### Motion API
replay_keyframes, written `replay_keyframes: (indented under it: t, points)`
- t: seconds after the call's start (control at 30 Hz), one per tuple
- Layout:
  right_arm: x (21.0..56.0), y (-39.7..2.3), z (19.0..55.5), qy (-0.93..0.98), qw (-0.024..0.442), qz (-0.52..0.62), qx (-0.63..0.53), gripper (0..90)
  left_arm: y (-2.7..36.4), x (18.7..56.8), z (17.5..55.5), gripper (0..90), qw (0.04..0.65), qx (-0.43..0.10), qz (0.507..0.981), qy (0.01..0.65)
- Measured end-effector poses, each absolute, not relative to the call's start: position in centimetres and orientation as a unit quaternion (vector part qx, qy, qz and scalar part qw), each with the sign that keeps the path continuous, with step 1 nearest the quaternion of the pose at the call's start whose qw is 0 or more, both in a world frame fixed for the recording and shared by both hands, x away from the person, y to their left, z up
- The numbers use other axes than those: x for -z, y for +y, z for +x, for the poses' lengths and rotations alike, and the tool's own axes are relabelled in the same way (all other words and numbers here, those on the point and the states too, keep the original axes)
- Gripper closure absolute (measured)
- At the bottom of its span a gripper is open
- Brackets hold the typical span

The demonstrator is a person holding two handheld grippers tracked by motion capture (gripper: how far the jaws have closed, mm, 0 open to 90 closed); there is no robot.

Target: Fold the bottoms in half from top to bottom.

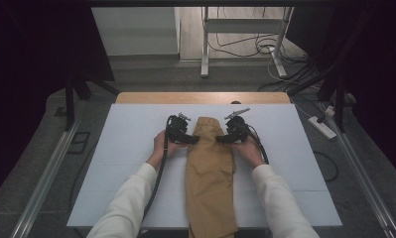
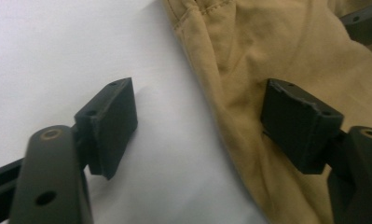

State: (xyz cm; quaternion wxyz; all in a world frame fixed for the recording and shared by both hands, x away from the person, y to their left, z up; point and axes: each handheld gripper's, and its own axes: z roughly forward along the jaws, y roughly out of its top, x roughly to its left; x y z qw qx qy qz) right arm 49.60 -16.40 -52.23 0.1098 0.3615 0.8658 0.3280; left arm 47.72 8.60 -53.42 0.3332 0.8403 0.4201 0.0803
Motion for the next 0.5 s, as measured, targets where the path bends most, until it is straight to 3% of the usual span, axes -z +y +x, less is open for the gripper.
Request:
replay_keyframes:
  t: [0.1, 0.23, 0.33, 0.43, 0.5]
  points:
    - [52.22, -16.43, 49.66, 0.866, 0.104, 0.359, -0.332, 37.5, 8.33, 53.21, 47.59, 33.8, 0.328, -0.078, 0.845, 0.415]
    - [52.09, -16.25, 49.56, 0.872, 0.083, 0.345, -0.339, 58.0, 7.91, 53.01, 47.36, 46.6, 0.326, -0.069, 0.851, 0.406]
    - [51.94, -15.96, 49.39, 0.875, 0.068, 0.343, -0.335, 70.9, 7.83, 52.98, 47.25, 64.4, 0.335, -0.051, 0.852, 0.399]
    - [51.85, -15.83, 49.30, 0.878, 0.066, 0.341, -0.330, 73.4, 7.65, 52.97, 47.04, 77.7, 0.341, -0.036, 0.851, 0.399]
    - [51.71, -15.75, 49.15, 0.882, 0.074, 0.333, -0.324, 75.9, 7.62, 52.83, 46.97, 80.6, 0.336, -0.040, 0.856, 0.392]
